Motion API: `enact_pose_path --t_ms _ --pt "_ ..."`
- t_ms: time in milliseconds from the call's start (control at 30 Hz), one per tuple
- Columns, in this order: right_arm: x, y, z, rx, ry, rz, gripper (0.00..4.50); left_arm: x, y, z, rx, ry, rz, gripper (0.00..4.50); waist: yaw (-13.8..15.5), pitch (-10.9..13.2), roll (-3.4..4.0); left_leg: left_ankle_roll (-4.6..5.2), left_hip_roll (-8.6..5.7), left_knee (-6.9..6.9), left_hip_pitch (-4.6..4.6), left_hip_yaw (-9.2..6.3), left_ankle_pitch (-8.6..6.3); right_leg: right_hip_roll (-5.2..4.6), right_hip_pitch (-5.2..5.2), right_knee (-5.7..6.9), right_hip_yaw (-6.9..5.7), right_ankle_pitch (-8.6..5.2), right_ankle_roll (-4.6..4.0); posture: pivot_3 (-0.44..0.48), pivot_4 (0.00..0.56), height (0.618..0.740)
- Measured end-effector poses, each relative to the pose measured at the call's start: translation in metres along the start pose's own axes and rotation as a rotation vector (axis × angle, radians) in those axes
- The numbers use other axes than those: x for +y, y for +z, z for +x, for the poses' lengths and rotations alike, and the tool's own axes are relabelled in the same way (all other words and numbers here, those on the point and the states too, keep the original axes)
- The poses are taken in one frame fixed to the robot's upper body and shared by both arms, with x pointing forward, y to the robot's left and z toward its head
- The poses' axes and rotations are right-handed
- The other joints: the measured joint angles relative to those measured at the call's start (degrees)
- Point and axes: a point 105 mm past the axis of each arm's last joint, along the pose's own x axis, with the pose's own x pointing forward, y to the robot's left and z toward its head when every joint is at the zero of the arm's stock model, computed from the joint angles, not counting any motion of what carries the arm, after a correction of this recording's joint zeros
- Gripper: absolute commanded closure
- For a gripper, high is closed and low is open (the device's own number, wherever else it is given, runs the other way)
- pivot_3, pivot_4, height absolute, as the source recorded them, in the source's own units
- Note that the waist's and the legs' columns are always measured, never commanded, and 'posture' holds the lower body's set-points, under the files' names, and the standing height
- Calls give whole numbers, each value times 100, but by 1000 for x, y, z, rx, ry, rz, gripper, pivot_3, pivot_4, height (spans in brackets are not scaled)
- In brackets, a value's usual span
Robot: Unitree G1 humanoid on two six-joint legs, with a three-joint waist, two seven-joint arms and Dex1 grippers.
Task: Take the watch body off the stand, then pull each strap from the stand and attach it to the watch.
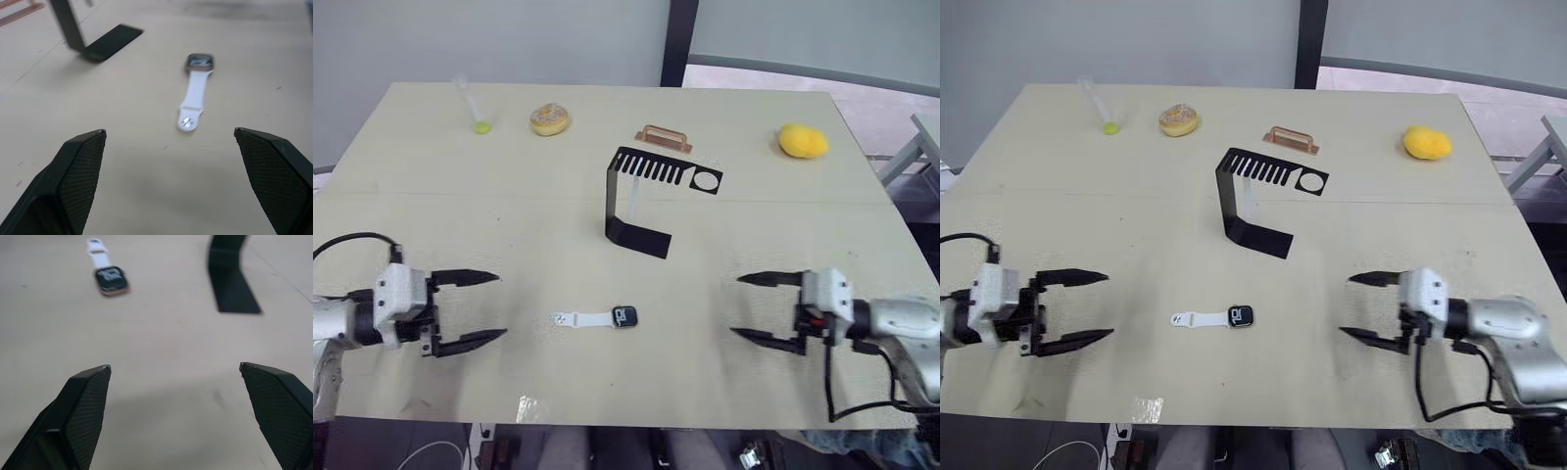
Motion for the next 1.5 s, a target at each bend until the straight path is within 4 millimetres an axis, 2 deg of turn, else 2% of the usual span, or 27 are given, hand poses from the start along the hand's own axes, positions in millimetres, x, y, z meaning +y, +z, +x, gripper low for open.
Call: enact_pose_path --t_ms 133,233,300,400,600,633,700,833,867,900,1100,1200,1333,1500 --pt "-15 -26 -41 61 -175 23 41 3 -17 -21 34 101 -60 0 0 0 0 0 1 -6 15 6 0 -1 10 -3 7 -1 -1 0 150 740" --pt "-22 -40 -57 84 -263 56 41 7 -16 -27 18 147 -96 0 -2 0 0 -2 1 -10 24 7 -2 -2 18 -3 9 -1 -2 0 150 740" --pt "-22 -43 -58 85 -274 60 41 7 -12 -24 -1 146 -101 0 -11 0 0 -2 1 -12 25 7 -2 -3 18 -3 10 -1 -2 0 150 740" --pt "-22 -40 -48 63 -247 62 41 4 -6 -15 -24 133 -93 0 -53 0 0 -3 2 -12 26 8 -2 -2 17 1 10 -1 -2 0 150 740" --pt "-20 -4 23 -107 -128 100 41 -4 18 15 -119 83 -74 0 -123 0 0 -7 5 -9 26 8 -1 2 11 16 9 -1 -2 0 150 740" --pt "-21 5 36 -139 -117 108 568 -4 24 21 -144 85 -65 0 -117 1 1 -7 5 -7 25 8 -1 2 10 19 10 -1 -2 0 150 740" --pt "-22 22 58 -186 -89 116 1292 -3 36 31 -188 97 -48 0 -105 1 1 -9 5 -6 24 7 -2 2 8 21 9 -1 -2 0 150 740" --pt "-22 49 101 -259 -49 148 3317 -5 59 53 -300 157 -48 0 -88 1 1 -12 3 2 19 6 -3 1 6 29 8 -1 -2 0 150 740" --pt "-21 55 113 -269 -39 144 4012 -7 63 60 -322 171 -59 0 -91 0 0 -12 3 3 18 6 -3 2 4 29 8 -1 -1 0 150 740" --pt "-19 57 121 -273 -29 141 4368 -9 66 64 -337 177 -65 0 -89 0 0 -12 3 4 17 7 -3 2 2 28 9 -1 -1 0 150 740" --pt "-25 54 174 -225 -39 146 4445 -24 75 95 -370 233 -108 0 -104 0 0 -17 3 8 18 10 0 6 -3 33 10 -1 -2 0 150 740" --pt "-27 52 189 -220 -42 153 4445 -26 72 107 -347 268 -111 0 -104 0 0 -21 4 9 18 10 2 8 -7 37 10 -1 -1 0 150 740" --pt "-23 48 204 -211 -34 159 4445 -29 81 122 -359 297 -99 0 -101 0 0 -29 3 12 17 13 7 7 -4 43 10 -1 -1 0 150 740" --pt "-20 32 221 -146 -33 181 4445 -28 88 144 -371 372 -143 0 -101 -1 -1 -36 3 12 17 14 11 8 -3 47 10 -1 -1 0 150 740"
